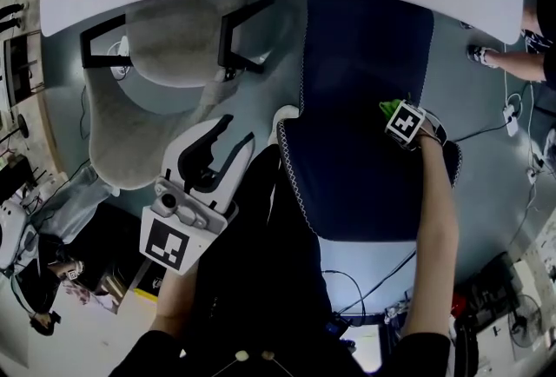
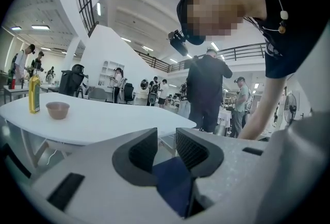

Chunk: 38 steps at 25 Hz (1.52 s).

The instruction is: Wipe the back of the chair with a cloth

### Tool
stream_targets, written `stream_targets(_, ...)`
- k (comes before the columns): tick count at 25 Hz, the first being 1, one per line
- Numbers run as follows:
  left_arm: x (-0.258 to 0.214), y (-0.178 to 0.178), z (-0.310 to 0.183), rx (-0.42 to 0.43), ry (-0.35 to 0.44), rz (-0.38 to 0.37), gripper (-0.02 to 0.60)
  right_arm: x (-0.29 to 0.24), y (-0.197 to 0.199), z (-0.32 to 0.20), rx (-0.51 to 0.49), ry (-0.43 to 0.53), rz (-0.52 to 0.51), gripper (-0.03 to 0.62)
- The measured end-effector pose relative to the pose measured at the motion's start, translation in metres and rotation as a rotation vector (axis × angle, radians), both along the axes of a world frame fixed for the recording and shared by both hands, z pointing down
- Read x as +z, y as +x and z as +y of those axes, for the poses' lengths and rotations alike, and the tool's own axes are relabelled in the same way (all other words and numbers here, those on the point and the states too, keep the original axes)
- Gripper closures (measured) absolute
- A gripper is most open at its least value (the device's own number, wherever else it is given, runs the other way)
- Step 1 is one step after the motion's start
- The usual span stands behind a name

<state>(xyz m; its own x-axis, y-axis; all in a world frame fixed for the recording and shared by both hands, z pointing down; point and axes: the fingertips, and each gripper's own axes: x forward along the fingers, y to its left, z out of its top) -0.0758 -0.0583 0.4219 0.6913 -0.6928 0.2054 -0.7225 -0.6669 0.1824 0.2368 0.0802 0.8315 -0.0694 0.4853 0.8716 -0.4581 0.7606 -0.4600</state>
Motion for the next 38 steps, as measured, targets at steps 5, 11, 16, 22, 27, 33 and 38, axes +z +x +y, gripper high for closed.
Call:
stream_targets(5, 0.001, -0.004, 0.0, -0.01, -0.004, -0.006, 0.483, 0.005, -0.031, -0.002, 0.107, -0.009, -0.077, 0.575)
stream_targets(11, -0.001, -0.007, 0.001, -0.019, -0.004, -0.007, 0.483, 0.004, -0.098, -0.012, 0.263, -0.033, -0.207, 0.574)
stream_targets(16, 0.0, -0.011, 0.002, -0.025, -0.003, -0.008, 0.483, 0.001, -0.153, -0.014, 0.246, -0.016, -0.295, 0.576)
stream_targets(22, 0.0, -0.008, 0.005, -0.02, -0.002, 0.0, 0.483, -0.002, -0.161, -0.015, 0.252, -0.01, -0.317, 0.576)
stream_targets(27, -0.001, -0.011, 0.005, -0.025, -0.004, -0.002, 0.483, -0.014, -0.194, -0.02, 0.283, -0.018, -0.412, 0.576)
stream_targets(33, -0.002, -0.012, 0.004, -0.027, 0.003, 0.0, 0.483, -0.028, -0.23, -0.021, 0.234, -0.013, -0.476, 0.576)
stream_targets(38, -0.003, -0.009, 0.005, -0.021, 0.003, 0.002, 0.483, -0.046, -0.249, -0.023, 0.212, -0.013, -0.512, 0.576)
